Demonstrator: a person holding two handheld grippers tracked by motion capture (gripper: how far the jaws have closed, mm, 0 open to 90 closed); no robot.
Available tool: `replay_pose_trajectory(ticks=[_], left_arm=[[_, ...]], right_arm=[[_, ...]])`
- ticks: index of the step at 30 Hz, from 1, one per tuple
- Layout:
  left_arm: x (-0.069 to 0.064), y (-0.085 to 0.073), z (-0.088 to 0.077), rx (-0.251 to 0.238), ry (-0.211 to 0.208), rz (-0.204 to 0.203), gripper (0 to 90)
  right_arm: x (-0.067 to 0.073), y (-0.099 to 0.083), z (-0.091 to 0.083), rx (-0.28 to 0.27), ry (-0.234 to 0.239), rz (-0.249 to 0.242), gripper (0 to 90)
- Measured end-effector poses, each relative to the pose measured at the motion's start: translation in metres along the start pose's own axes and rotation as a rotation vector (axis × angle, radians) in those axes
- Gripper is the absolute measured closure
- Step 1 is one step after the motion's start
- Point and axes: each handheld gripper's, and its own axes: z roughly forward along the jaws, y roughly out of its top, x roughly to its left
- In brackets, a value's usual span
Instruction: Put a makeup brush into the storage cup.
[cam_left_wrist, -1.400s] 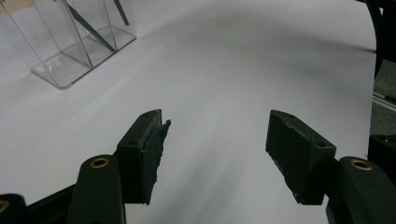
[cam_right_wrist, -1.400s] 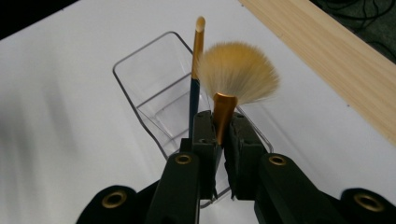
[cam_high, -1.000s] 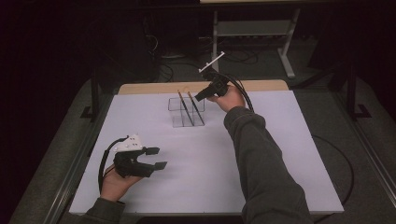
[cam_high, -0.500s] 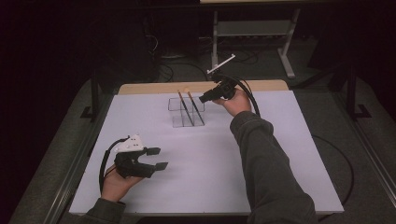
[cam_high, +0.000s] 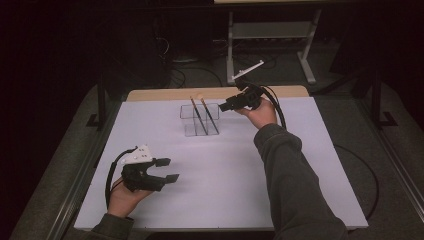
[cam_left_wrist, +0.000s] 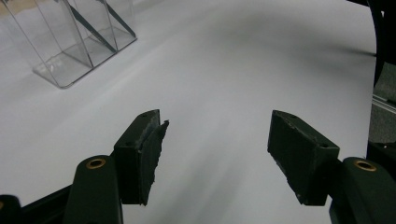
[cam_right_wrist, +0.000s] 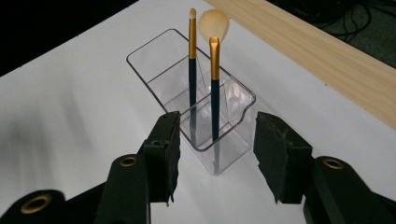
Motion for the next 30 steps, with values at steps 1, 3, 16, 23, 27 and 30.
replay_pose_trajectory(ticks=[1, 3, 16, 23, 27, 30], left_arm=[[0.000, 0.000, 0.000, -0.002, -0.001, -0.009, 34.4], [0.001, 0.000, 0.001, -0.002, -0.003, -0.011, 34.4], [0.004, -0.001, 0.001, -0.002, 0.005, -0.020, 33.7], [0.002, 0.000, 0.006, 0.001, -0.003, -0.021, 32.4], [0.001, 0.001, 0.008, 0.007, -0.005, -0.020, 32.4], [0.000, 0.002, 0.008, 0.004, -0.007, -0.017, 32.3]], right_arm=[[0.000, -0.002, -0.001, -0.006, 0.004, -0.001, 49.6], [0.000, -0.008, -0.004, 0.002, 0.008, 0.007, 47.7], [-0.001, -0.031, -0.019, -0.034, 0.003, 0.030, 43.1], [0.001, -0.038, -0.024, -0.054, -0.013, 0.014, 43.0], [0.002, -0.045, -0.027, -0.054, -0.016, 0.017, 41.7], [0.003, -0.049, -0.029, -0.061, -0.012, 0.029, 40.7]])
